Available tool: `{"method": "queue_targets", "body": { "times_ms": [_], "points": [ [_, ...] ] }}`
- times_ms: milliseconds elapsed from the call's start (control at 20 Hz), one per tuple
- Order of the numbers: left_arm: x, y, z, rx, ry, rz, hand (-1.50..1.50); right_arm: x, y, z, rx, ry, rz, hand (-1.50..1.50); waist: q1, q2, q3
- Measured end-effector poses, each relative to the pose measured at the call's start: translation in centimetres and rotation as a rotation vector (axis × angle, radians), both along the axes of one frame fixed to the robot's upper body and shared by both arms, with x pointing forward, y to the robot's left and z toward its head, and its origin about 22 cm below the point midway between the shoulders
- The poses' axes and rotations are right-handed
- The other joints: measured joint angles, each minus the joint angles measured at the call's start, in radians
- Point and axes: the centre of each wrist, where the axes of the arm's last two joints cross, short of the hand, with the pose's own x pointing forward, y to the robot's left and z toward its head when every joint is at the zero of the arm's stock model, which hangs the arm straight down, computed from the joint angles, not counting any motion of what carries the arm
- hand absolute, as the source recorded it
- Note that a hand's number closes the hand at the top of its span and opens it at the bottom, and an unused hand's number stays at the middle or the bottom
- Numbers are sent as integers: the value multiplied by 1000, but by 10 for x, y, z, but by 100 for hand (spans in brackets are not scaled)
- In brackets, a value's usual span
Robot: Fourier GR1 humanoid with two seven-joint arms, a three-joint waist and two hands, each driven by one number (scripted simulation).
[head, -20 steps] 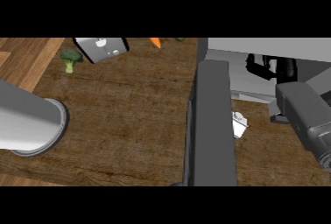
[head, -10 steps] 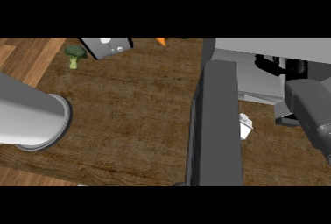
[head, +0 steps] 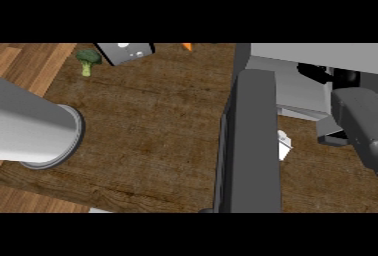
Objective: Pick up the milk, place it into the microwave and close the microwave
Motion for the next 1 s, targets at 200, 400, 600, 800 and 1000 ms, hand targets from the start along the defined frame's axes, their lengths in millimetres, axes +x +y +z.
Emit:
{"method": "queue_targets", "body": {
  "times_ms": [200,400,600,800,1000],
  "points": [
    [3,1,2,20,3,2,-150,0,-4,3,-1,-3,-5,150,5,3,0],
    [4,2,3,33,-1,-2,-150,-3,-12,2,-40,11,-45,-150,13,5,-3],
    [7,3,3,44,4,1,-150,6,8,8,37,-33,29,-150,15,0,1],
    [11,2,3,54,4,-8,-150,13,30,9,50,4,123,-150,25,-2,-2],
    [16,2,2,60,10,-12,-150,19,54,12,16,53,160,-150,29,-6,-6]
  ]
}}
